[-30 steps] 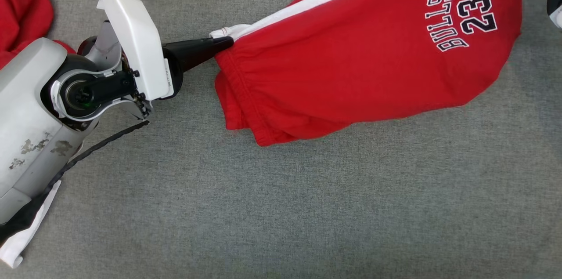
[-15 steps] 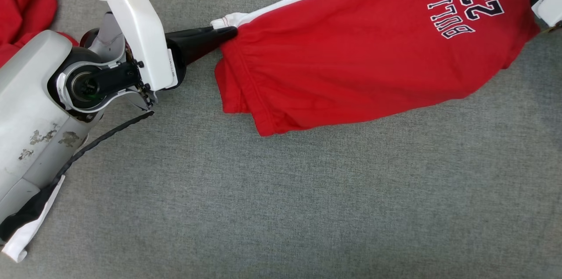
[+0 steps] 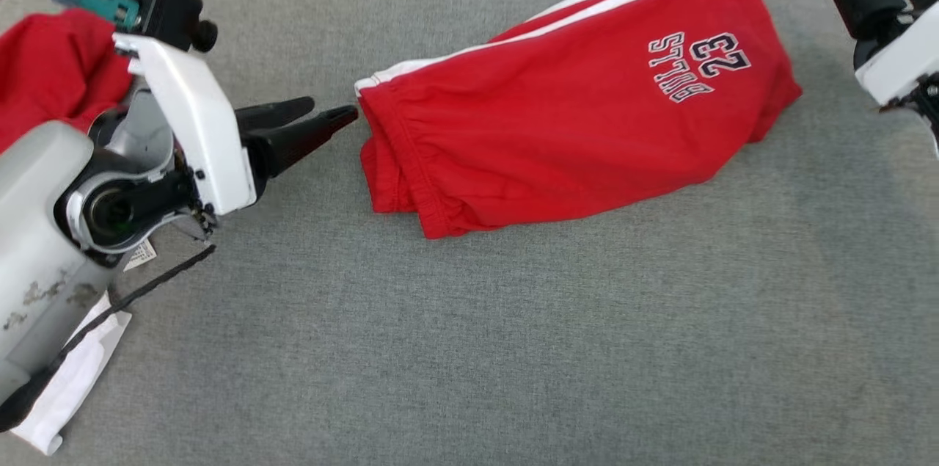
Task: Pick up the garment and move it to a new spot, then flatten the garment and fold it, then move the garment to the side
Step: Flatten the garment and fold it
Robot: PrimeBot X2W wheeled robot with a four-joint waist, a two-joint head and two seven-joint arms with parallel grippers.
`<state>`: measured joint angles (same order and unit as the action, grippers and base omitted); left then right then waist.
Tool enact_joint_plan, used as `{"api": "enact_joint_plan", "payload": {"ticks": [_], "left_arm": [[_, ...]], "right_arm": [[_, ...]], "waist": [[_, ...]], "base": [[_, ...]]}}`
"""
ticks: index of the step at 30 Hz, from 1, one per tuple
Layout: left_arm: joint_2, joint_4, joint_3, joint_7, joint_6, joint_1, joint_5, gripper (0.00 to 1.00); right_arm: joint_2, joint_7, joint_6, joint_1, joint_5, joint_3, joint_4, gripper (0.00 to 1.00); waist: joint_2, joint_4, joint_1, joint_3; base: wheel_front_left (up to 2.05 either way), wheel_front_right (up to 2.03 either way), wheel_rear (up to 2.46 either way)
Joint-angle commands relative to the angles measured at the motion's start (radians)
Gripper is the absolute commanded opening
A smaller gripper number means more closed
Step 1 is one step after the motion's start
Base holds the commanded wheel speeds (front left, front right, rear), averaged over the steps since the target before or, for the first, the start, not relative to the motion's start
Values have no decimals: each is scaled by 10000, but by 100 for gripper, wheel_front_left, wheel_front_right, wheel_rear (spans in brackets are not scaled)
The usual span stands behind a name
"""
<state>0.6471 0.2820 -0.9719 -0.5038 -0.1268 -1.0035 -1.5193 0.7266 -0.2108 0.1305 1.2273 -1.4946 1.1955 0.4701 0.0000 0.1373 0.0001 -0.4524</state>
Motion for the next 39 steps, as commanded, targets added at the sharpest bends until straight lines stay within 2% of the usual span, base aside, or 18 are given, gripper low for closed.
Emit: {"api": "enact_joint_plan", "payload": {"ticks": [1,4,7,12,15,18,20,25,28,35,39], "left_arm": [[115,-10,57,94,-61,4,130,100],[355,-121,150,1127,210,336,822,100],[450,-423,314,2496,564,785,1476,100],[336,-1065,512,4965,1656,1876,2583,100],[277,-1562,462,5974,2530,2459,3165,100],[18,-2149,543,6979,3199,3104,3544,100],[-266,-2551,721,7381,3478,3512,3618,100],[-1036,-3308,1329,7680,3481,4585,3711,100],[-1598,-3490,1637,7689,3289,5093,3972,100],[-2568,-3100,2263,7698,2807,5988,4931,100],[-3047,-2768,2532,7698,2514,6322,5304,100]], "right_arm": [[7,-93,4,-117,-61,-41,55,100],[-83,-326,4,-567,-170,-126,461,100],[-445,-427,5,-1020,-381,-197,970,100],[-846,-430,5,-1534,-494,-43,1852,100],[-1031,-70,5,-1649,-740,-34,2271,100],[-1011,523,4,-1602,-1037,-70,2721,100],[-967,915,5,-1478,-1154,-84,2970,100],[-696,2256,5,-1280,-1414,-42,3482,100],[-478,3259,5,-1205,-1716,-75,3641,100],[-518,5087,4,-1275,-2524,-383,3660,100],[-627,5494,4,-1304,-2555,-483,3550,100]], "waist": [[0,-102,-1,321],[0,-146,-1,670],[0,-146,-1,942],[0,108,-1,1223],[0,314,-1,1250],[0,599,-1,1159],[0,806,-1,1064],[0,1362,-1,846],[0,1662,-1,724],[0,2039,-1,693],[0,2109,-1,747]], "base": [[0,0,0],[0,0,0],[0,0,0],[0,0,0],[0,0,0],[0,0,0],[0,0,0],[0,0,0],[0,0,0],[0,0,0],[0,0,0]]}}
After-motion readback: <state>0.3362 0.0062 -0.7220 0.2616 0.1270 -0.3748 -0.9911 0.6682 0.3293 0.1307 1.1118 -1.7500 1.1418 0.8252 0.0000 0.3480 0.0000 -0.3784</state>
